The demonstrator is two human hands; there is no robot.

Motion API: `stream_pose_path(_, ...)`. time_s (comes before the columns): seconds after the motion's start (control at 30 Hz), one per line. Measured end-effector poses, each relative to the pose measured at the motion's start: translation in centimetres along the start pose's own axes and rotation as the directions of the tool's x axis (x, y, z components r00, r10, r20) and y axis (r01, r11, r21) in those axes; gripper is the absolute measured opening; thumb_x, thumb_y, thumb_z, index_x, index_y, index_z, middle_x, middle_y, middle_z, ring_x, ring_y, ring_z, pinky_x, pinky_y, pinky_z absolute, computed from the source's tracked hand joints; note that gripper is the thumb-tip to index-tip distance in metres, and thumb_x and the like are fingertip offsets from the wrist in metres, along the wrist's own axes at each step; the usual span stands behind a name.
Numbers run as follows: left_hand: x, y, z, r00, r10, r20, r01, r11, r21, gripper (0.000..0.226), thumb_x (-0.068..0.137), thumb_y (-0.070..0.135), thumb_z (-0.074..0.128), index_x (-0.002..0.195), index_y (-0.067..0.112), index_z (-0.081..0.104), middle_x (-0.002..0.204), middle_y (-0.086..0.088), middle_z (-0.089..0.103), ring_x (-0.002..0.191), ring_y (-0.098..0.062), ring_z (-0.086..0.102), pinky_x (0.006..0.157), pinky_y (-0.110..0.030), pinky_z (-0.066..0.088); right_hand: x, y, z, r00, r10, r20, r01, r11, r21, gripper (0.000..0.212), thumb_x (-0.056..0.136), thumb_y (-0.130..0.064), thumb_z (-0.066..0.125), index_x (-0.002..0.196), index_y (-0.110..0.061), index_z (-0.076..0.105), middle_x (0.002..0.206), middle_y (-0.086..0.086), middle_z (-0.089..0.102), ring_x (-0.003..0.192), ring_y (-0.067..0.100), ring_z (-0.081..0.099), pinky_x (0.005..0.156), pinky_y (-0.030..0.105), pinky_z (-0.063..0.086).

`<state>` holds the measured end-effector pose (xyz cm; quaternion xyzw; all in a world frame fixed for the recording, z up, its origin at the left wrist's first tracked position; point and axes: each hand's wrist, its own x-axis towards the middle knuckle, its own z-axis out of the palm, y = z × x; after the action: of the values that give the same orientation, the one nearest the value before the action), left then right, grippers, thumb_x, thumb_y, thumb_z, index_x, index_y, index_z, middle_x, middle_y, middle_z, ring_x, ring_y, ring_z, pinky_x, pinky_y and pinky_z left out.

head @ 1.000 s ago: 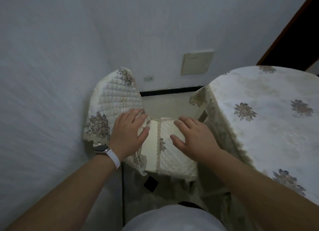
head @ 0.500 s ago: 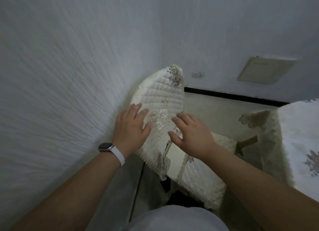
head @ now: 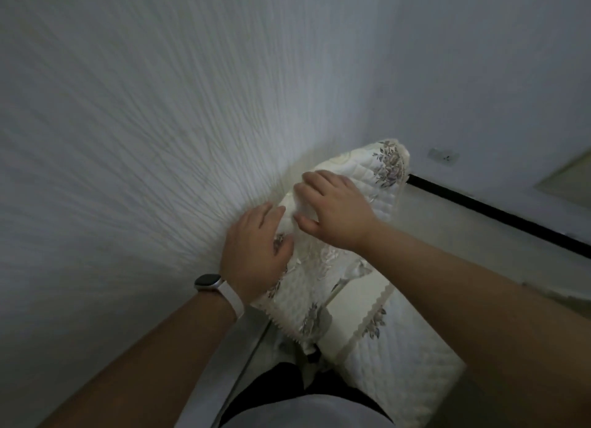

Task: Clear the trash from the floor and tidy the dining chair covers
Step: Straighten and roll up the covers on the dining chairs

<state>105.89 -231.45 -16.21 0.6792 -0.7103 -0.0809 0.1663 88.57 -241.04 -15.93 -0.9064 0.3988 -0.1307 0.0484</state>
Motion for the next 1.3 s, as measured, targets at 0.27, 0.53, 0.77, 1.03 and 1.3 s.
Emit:
stream_pose_path(0.27, -0.1, 0.2, 1.6, 0.993, -0.12, 0.005, 0.118, 0.968, -0.222, 0.059, 0.089, 0.038, 0.055, 0.141, 0.013, 0.047, 0.127, -0.004, 0.059, 0.105, -0.019, 0.059, 0.077, -0.026, 0.046, 2.5, 1.7, 0.3, 0.998, -0.05, 0.037, 0.05, 0.999, 0.014, 0.056, 0.082, -0.058, 0.048, 0.116, -0.016, 0.064, 0.107, 0.004, 0.061, 0.109, 0.028, 0.052, 0.105, 0.045, 0.032)
stream_pose_path(0.53, -1.0, 0.8, 2.2, 0.992, -0.122, -0.03, 0.112, 0.966, -0.233, 0.057, 0.092, 0.039, 0.049, 0.142, 0.012, 0.047, 0.121, -0.006, 0.062, 0.095, -0.021, 0.063, 0.07, -0.03, 0.053, 2.1, 1.9, 0.1, 0.999, -0.027, -0.018, 0.028, 0.999, 0.037, 0.054, 0.077, -0.059, 0.05, 0.106, -0.015, 0.065, 0.101, 0.003, 0.06, 0.106, 0.029, 0.052, 0.102, 0.043, 0.032)
stream_pose_path(0.77, -3.4, 1.9, 2.0, 0.986, -0.143, -0.084, 0.122, 0.969, -0.215, 0.055, 0.088, 0.039, 0.05, 0.136, 0.014, 0.053, 0.11, -0.002, 0.065, 0.082, -0.02, 0.065, 0.061, -0.029, 0.052, 0.1, 0.9, -0.3, 0.996, -0.088, -0.016, 0.088, 0.995, 0.052, 0.054, 0.078, -0.059, 0.053, 0.106, -0.015, 0.065, 0.101, 0.003, 0.059, 0.105, 0.027, 0.052, 0.103, 0.044, 0.033)
stream_pose_path(1.03, -7.2, 2.6, 1.9, 0.979, -0.187, -0.079, 0.156, 0.943, -0.292, 0.057, 0.084, 0.039, 0.055, 0.136, 0.014, 0.053, 0.109, 0.0, 0.064, 0.084, -0.014, 0.063, 0.064, -0.03, 0.053, -2.9, -1.3, 0.4, 0.989, -0.124, -0.076, 0.129, 0.989, 0.069, 0.051, 0.077, -0.056, 0.053, 0.103, -0.013, 0.065, 0.1, 0.004, 0.06, 0.103, 0.028, 0.052, 0.101, 0.044, 0.035)
stream_pose_path(1.3, -10.2, 2.5, 1.4, 0.981, -0.194, 0.028, 0.19, 0.909, -0.371, 0.049, 0.082, 0.032, 0.066, 0.128, 0.03, 0.052, 0.103, 0.01, 0.06, 0.083, -0.011, 0.059, 0.067, -0.029, 0.047, -5.7, -4.3, -0.1, 0.994, -0.111, 0.0, 0.111, 0.993, 0.029, 0.052, 0.079, -0.054, 0.052, 0.107, -0.012, 0.063, 0.105, 0.006, 0.059, 0.108, 0.028, 0.051, 0.104, 0.045, 0.034)
